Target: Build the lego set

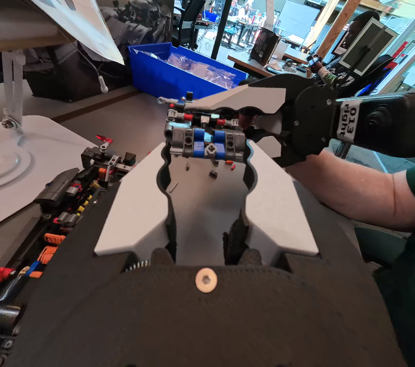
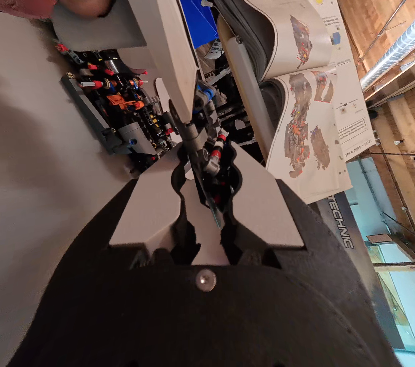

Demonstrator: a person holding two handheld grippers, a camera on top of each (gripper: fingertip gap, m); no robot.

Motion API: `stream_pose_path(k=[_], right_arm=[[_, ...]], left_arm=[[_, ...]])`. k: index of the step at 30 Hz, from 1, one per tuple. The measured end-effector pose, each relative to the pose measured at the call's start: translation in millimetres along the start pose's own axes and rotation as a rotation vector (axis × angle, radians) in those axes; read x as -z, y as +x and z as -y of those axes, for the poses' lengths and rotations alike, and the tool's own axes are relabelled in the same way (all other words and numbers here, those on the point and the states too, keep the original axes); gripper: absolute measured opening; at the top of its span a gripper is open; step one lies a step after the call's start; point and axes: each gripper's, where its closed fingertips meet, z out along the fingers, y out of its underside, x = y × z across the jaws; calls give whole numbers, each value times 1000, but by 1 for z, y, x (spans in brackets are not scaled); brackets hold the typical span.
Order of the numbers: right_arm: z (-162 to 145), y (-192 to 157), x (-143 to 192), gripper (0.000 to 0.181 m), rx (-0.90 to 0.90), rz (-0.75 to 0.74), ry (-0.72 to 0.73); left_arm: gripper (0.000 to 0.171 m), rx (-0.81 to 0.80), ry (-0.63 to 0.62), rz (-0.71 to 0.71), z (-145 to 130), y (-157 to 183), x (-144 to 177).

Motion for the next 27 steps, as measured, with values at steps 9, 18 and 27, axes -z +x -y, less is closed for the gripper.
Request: stream_pose_path(k=[9, 18, 27], right_arm=[[-13, 6, 2, 28, -202, 82, -7], [-12, -18, 0, 27, -269, 253, -19], [-20, -28, 7, 27, -225, 345, -45]], left_arm=[[61, -454, 107, 179, 28, 10, 15], [29, -1017, -87, 485, 14, 9, 1], [24, -1118, -159, 454, 2, 13, -3]])
